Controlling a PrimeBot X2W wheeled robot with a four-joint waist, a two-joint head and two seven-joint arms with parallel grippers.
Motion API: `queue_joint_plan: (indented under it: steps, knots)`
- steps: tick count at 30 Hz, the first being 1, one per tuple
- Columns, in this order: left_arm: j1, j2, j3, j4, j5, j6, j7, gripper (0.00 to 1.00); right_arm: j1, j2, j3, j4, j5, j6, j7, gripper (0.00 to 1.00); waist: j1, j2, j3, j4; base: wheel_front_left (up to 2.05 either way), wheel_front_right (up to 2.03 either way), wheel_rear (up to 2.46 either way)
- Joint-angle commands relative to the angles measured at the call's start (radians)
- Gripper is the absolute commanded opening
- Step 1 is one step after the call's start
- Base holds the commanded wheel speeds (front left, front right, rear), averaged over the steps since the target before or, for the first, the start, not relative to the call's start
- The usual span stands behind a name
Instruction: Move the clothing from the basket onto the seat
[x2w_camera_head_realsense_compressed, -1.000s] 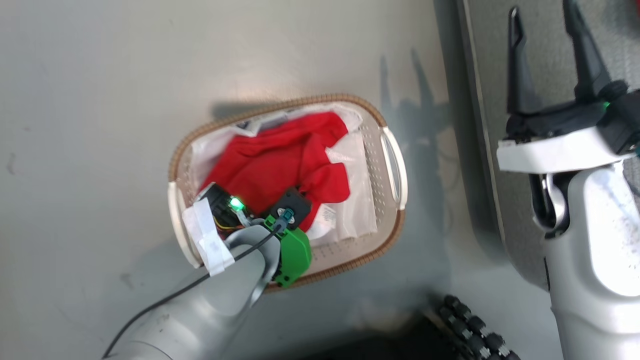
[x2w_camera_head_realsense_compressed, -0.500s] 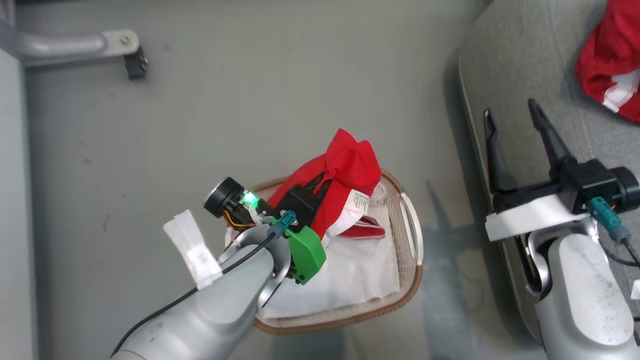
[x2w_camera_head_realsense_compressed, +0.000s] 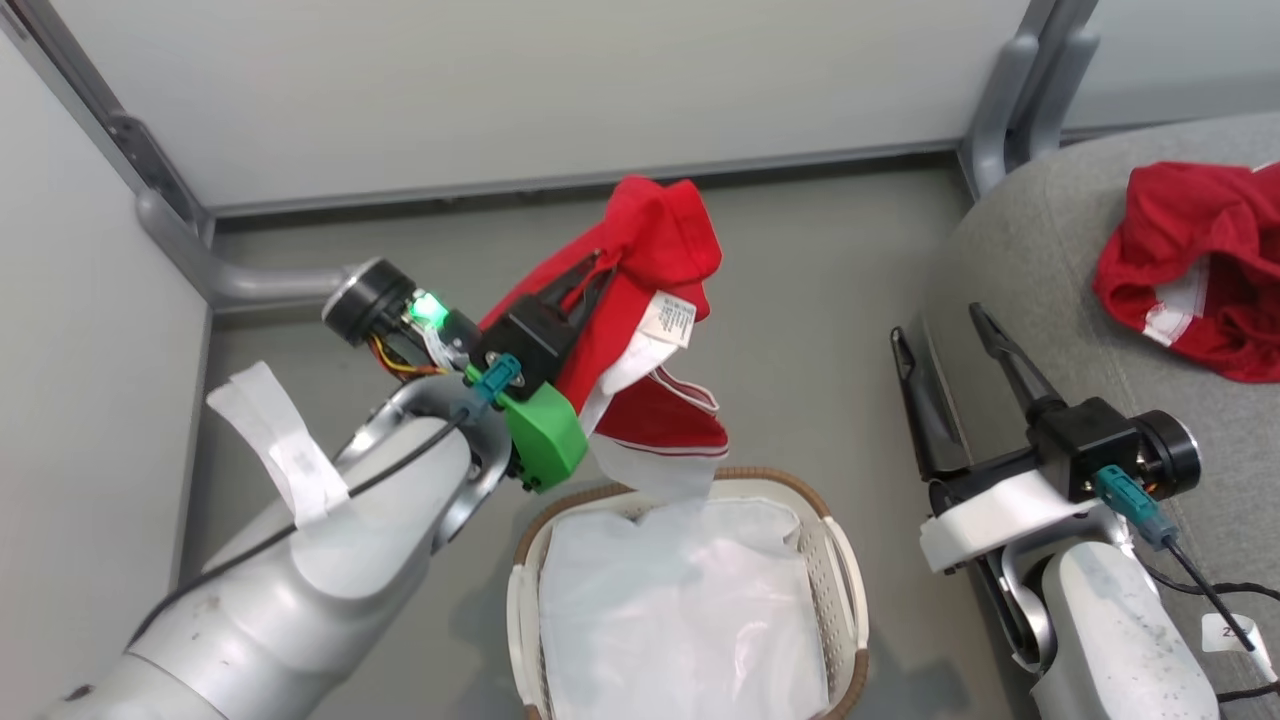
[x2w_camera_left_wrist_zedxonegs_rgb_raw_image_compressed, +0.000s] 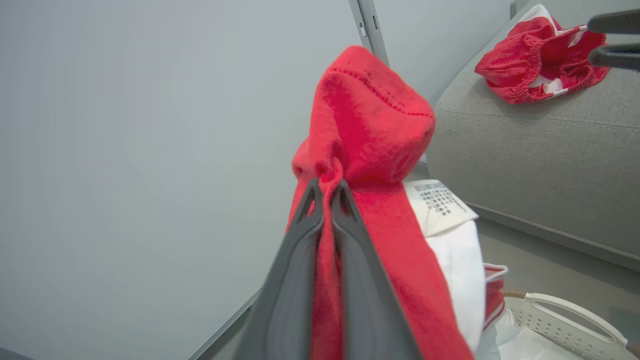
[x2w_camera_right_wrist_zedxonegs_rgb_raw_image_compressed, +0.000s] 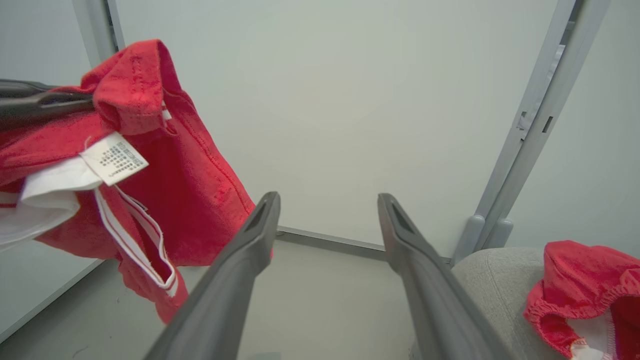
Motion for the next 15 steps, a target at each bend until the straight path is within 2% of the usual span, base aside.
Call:
queue_joint_plan:
  steps: [1, 8, 15]
  knots:
    - [-0.022, 0.016, 0.006, -0.017, 0.004, -0.003, 0.010, 0.00, 0.009, -0.003, 0.010, 0.003, 0.007, -0.001, -0.002, 1.00, 0.0001, 0.0092, -0.074, 0.013, 0.00, 0.00, 0.00]
    - [-0.102, 0.058, 0.024, -0.101, 0.012, -0.001, 0.059, 0.00, -0.004, -0.003, 0.080, 0.004, 0.012, -0.001, -0.002, 1.00, 0.0001, 0.0092, -0.095, 0.009, 0.00, 0.00, 0.00]
    - [-0.168, 0.074, 0.028, -0.161, 0.019, -0.003, 0.105, 0.00, -0.010, -0.004, 0.172, 0.006, 0.025, -0.001, -0.002, 1.00, 0.0001, 0.0092, -0.108, 0.013, 0.00, 0.00, 0.00]
